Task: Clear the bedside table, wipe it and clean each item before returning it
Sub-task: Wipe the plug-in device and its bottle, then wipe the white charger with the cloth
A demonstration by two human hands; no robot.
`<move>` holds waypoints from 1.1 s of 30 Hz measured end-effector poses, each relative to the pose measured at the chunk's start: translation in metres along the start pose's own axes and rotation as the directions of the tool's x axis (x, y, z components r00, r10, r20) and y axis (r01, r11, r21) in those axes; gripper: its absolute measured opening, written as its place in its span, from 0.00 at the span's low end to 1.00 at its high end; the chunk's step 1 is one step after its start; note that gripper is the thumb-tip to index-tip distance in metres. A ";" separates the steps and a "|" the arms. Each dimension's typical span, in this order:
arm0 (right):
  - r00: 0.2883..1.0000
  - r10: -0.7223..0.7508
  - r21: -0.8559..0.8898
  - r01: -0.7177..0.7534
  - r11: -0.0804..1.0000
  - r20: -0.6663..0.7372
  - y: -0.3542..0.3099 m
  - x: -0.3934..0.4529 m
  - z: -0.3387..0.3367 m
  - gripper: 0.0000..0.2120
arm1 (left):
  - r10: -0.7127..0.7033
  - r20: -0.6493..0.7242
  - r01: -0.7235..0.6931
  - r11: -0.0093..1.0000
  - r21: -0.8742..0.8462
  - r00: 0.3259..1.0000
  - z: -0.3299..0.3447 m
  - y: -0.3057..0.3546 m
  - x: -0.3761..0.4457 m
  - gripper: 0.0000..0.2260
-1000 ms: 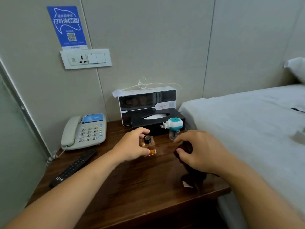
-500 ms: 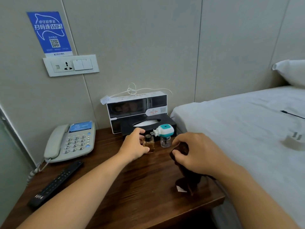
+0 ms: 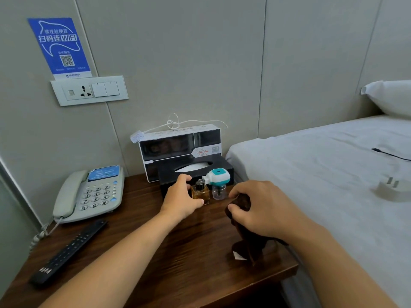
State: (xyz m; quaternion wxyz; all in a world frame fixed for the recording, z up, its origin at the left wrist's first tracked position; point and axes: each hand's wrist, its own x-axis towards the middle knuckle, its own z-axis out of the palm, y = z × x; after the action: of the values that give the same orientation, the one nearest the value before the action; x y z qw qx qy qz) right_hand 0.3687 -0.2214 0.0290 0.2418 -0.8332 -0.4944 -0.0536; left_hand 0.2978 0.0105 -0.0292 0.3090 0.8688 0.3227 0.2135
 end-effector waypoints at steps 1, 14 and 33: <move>1.000 0.004 -0.002 -0.004 1.000 0.008 0.000 0.000 0.000 0.15 | 0.001 -0.024 -0.001 1.000 0.024 1.000 -0.003 0.001 -0.003 0.37; 0.987 0.086 -0.003 -0.087 0.996 -0.134 -0.007 -0.011 -0.024 0.13 | 0.402 0.199 -0.404 0.914 -0.034 0.894 -0.063 0.084 -0.056 0.27; 0.882 0.385 -0.204 -0.444 0.873 -0.272 0.095 -0.161 -0.241 0.03 | 0.658 0.472 -0.687 0.713 -0.140 0.587 0.020 0.256 -0.076 0.22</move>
State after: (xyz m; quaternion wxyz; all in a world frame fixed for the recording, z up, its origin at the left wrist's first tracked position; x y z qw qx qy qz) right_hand 0.4044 -0.4970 0.1549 0.1900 -0.9330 -0.2616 -0.1578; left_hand 0.3656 -0.2043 0.1163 0.2510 0.9582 -0.1129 0.0779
